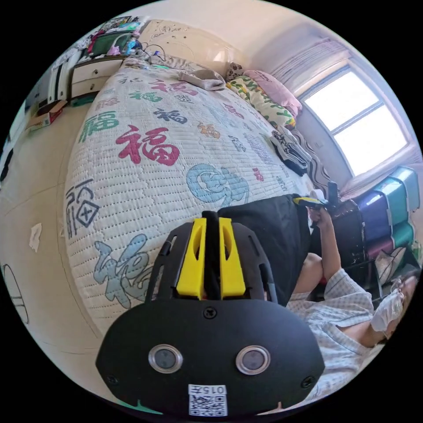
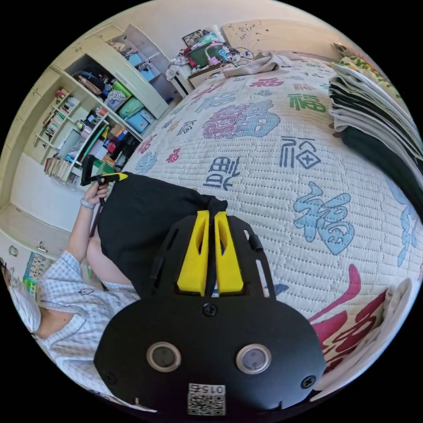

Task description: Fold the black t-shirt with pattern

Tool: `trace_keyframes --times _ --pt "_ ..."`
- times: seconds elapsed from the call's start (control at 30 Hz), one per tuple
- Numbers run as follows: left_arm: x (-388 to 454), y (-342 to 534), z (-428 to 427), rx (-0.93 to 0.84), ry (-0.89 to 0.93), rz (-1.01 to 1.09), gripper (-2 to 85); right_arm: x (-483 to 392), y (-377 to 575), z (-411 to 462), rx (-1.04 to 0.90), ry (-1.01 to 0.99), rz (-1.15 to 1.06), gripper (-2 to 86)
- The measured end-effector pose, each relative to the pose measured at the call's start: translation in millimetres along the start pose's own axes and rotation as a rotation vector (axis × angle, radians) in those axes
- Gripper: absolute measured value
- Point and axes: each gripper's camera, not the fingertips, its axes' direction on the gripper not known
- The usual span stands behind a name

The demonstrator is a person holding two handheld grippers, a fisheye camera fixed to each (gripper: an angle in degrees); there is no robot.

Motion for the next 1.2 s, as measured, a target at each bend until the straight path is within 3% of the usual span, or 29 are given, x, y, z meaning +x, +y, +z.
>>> trace_keyframes --times 0.17,0.37,0.87,1.03,1.2 --pt "7.4 6.8 -37.9 0.153 0.051 0.067 1.5 -7.1 8.1 -39.0 0.174 -0.054 -0.028 0.1" --pt "20.5 15.8 -78.4 0.322 0.052 0.152 0.9 -25.3 -3.4 -41.5 0.248 0.043 -0.057 -0.2" --pt "36.4 14.0 -49.5 0.462 -0.164 0.161 1.2 -28.7 -46.3 24.6 0.330 0.172 0.020 0.6" --pt "41.4 0.1 20.1 0.193 -0.455 0.149 2.5 -15.8 -57.3 92.8 0.049 0.414 0.051 5.5" --pt "64.6 20.2 17.8 0.116 -0.615 0.219 6.1 -49.9 -29.0 66.8 0.098 0.319 -0.108 6.6"
